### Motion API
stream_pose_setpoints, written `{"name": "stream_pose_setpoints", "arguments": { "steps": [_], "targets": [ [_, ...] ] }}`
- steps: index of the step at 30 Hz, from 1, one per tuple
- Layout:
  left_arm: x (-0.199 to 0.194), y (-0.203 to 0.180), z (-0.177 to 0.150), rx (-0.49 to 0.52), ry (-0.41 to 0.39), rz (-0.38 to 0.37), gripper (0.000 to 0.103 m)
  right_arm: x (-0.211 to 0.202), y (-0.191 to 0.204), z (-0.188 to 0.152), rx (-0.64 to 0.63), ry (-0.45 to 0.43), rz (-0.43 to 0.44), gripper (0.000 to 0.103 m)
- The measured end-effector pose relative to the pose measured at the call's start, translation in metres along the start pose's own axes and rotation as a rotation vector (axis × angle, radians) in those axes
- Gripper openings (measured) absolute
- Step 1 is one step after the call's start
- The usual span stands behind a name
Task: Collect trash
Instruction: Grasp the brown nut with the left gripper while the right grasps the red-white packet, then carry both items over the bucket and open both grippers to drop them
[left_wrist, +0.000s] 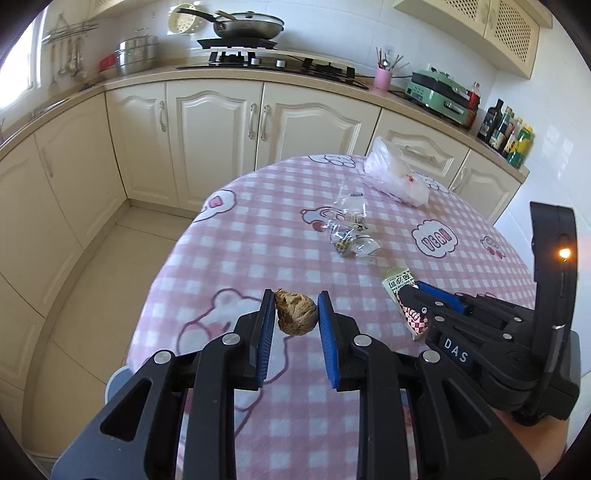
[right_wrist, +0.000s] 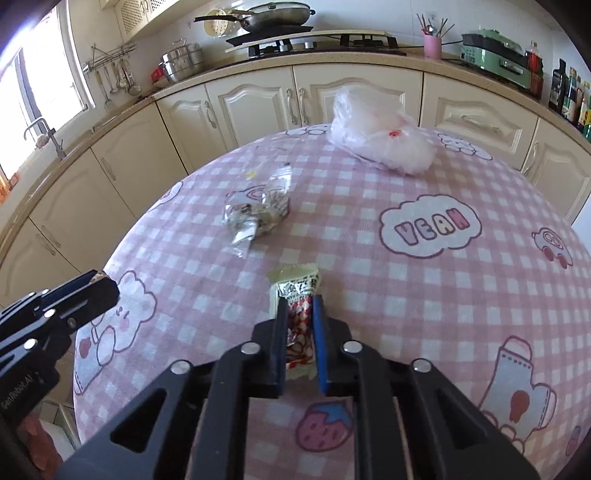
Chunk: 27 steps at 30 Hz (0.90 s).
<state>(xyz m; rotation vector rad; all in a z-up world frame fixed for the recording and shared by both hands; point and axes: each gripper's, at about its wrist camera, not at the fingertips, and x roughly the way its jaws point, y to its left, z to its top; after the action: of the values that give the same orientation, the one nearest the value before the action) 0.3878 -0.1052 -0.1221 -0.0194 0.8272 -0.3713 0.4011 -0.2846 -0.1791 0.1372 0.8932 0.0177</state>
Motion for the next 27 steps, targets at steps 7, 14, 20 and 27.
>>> {"name": "stream_pose_setpoints", "arguments": {
  "steps": [7, 14, 20, 27],
  "targets": [
    [-0.022, 0.027, -0.009, -0.038, -0.025, -0.005, 0.022, -0.020, 0.031, -0.010, -0.011, -0.026, 0.066, 0.007],
    [-0.044, 0.072, -0.025, -0.110, -0.037, 0.029, 0.022, -0.032, 0.092, -0.005, -0.074, -0.036, 0.167, 0.007],
    [-0.065, 0.122, -0.043, -0.179, -0.048, 0.096, 0.022, -0.032, 0.157, -0.008, -0.144, -0.045, 0.248, 0.007],
    [-0.082, 0.185, -0.065, -0.254, -0.039, 0.184, 0.022, -0.020, 0.227, -0.013, -0.203, -0.014, 0.343, 0.007]
  ]
}}
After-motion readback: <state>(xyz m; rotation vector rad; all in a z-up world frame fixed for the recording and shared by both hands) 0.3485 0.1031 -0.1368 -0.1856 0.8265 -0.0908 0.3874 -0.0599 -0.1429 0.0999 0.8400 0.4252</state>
